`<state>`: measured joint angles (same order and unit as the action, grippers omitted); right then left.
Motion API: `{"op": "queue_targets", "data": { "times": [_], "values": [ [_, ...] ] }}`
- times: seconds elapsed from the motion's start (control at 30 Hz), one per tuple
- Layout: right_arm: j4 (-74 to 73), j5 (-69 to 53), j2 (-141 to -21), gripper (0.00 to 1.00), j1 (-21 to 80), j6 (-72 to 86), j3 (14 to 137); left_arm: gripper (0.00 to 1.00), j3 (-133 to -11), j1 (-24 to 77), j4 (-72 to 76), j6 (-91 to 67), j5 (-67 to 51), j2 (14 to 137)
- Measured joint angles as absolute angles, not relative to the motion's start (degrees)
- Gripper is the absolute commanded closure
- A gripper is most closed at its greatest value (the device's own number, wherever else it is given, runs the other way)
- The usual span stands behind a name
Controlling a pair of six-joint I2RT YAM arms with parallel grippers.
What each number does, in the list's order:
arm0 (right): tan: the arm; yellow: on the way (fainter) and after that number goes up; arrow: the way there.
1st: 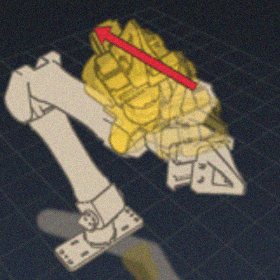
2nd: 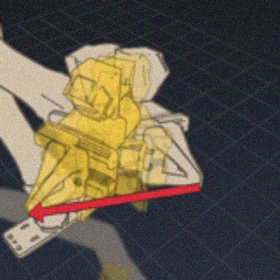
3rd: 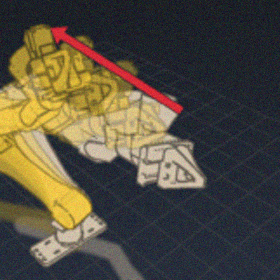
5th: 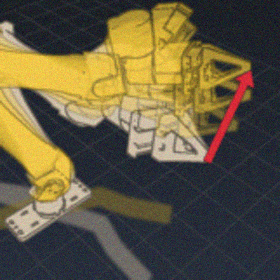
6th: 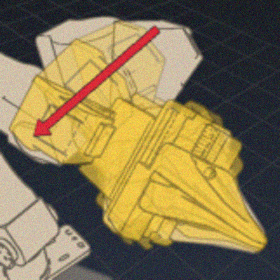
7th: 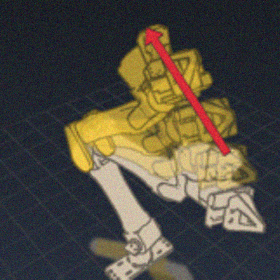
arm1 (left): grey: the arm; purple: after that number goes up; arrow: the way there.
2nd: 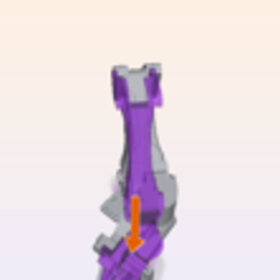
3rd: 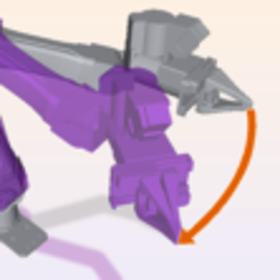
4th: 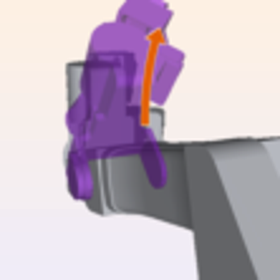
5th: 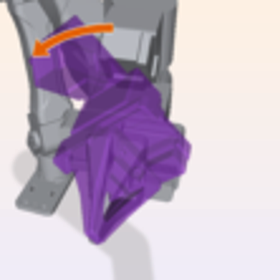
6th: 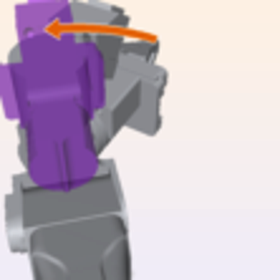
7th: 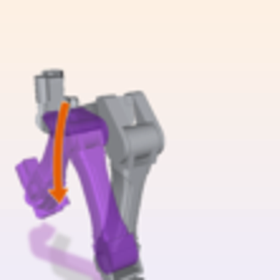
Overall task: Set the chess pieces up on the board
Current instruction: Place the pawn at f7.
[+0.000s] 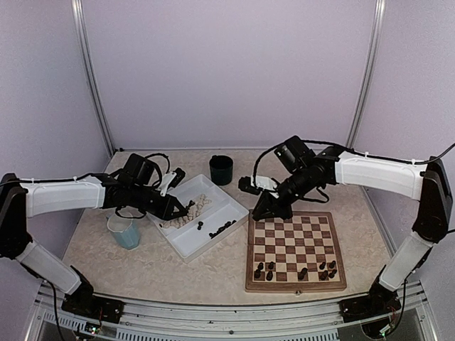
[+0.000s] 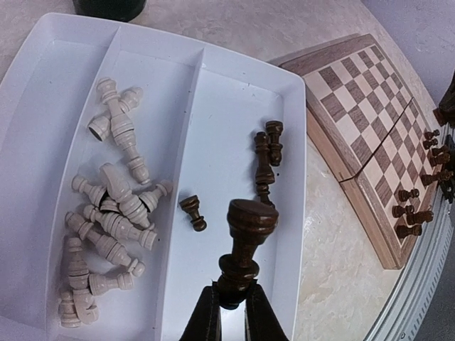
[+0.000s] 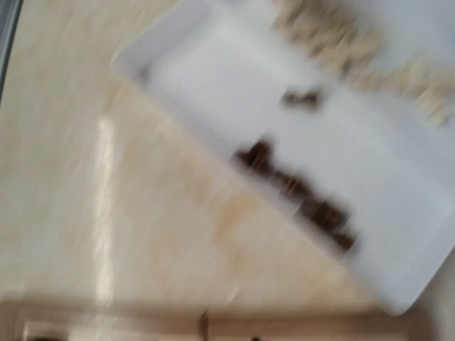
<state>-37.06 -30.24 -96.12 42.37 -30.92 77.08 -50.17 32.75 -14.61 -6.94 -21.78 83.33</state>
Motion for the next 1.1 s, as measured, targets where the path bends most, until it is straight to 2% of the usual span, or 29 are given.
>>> {"op": "queue_targets", "data": {
  "times": [0.2,0.37,1.1],
  "values": [
    [-37.76,-27.62,-89.01,0.96,42.37,-35.42,63.07,0.94,-50.17,32.23,-14.52,-6.61,-21.54,83.33],
    [-37.17,-26.2,-86.37,0.96,42.7,-37.06,56.62,0.93,-50.17,32.03,-14.57,-6.26,-21.52,83.33],
    [-33.82,-24.84,-85.82,0.94,46.87,-40.05,49.45,0.93,-50.17,31.83,-14.57,-6.04,-21.54,83.35]
  ]
}}
